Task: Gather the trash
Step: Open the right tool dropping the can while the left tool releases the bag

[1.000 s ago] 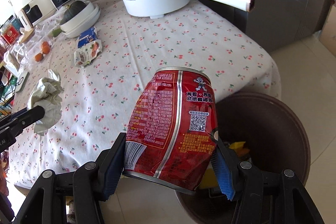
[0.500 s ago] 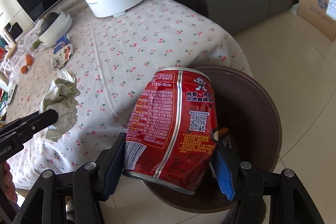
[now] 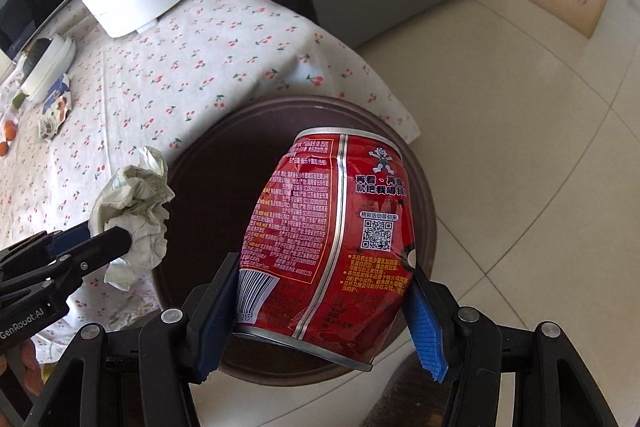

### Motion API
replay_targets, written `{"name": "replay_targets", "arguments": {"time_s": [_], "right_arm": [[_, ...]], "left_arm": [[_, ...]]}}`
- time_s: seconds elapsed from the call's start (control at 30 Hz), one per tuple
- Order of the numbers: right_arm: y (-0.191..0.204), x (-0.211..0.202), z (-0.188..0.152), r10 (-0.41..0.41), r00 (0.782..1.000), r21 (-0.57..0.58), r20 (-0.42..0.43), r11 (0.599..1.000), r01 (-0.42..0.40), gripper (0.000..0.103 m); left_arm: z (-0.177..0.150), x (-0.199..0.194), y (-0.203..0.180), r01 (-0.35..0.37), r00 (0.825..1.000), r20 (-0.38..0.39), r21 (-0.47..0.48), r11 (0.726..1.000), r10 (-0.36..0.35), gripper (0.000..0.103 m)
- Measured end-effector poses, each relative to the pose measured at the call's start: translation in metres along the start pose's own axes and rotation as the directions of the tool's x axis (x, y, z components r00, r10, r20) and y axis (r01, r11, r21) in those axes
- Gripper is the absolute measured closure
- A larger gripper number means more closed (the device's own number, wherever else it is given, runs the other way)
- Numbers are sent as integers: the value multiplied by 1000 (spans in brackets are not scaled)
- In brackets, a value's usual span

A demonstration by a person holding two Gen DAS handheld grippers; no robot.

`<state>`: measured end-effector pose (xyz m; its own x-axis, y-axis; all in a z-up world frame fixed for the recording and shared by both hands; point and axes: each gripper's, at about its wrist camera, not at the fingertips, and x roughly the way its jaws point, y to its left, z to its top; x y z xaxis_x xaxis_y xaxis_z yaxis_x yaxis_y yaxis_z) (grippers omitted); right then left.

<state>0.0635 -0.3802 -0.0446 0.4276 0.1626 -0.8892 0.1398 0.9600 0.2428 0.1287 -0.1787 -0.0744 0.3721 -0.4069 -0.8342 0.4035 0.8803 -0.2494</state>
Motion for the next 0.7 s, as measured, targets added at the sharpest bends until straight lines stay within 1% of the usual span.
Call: {"name": "replay_targets", "arguments": {"time_s": [0.03, 0.1, 0.2, 0.27, 0.33, 0.57, 0.7], "right_arm": [[-2, 0, 0, 1, 1000, 3, -1, 1000, -1, 38], [-3, 1, 0, 0, 1000, 8, -2, 1000, 0, 38], [-6, 1, 0, 1, 1000, 10, -5, 1000, -1, 38], [-6, 1, 0, 2, 1000, 9, -6, 1000, -2, 38], [-7, 2, -1, 3, 1000, 7, -9, 1000, -3, 38], [3, 8, 0, -12, 1000, -22, -25, 1000, 12, 38], [13, 15, 2, -16, 999, -34, -38, 999, 15, 38]], "left_arm": [[0, 0, 1, -23, 1000, 3, -2, 1000, 23, 8], [0, 0, 6, -48, 999, -11, -10, 999, 48, 8], [-2, -1, 16, -52, 998, -33, -35, 998, 51, 8], [-4, -3, 21, -55, 998, -36, -49, 997, 54, 6], [-6, -7, 25, -62, 998, -30, -56, 996, 61, 0], [-8, -28, 41, -55, 998, 2, -86, 995, 56, 0], [-13, -43, 53, -70, 997, 11, -89, 994, 72, 0]]}}
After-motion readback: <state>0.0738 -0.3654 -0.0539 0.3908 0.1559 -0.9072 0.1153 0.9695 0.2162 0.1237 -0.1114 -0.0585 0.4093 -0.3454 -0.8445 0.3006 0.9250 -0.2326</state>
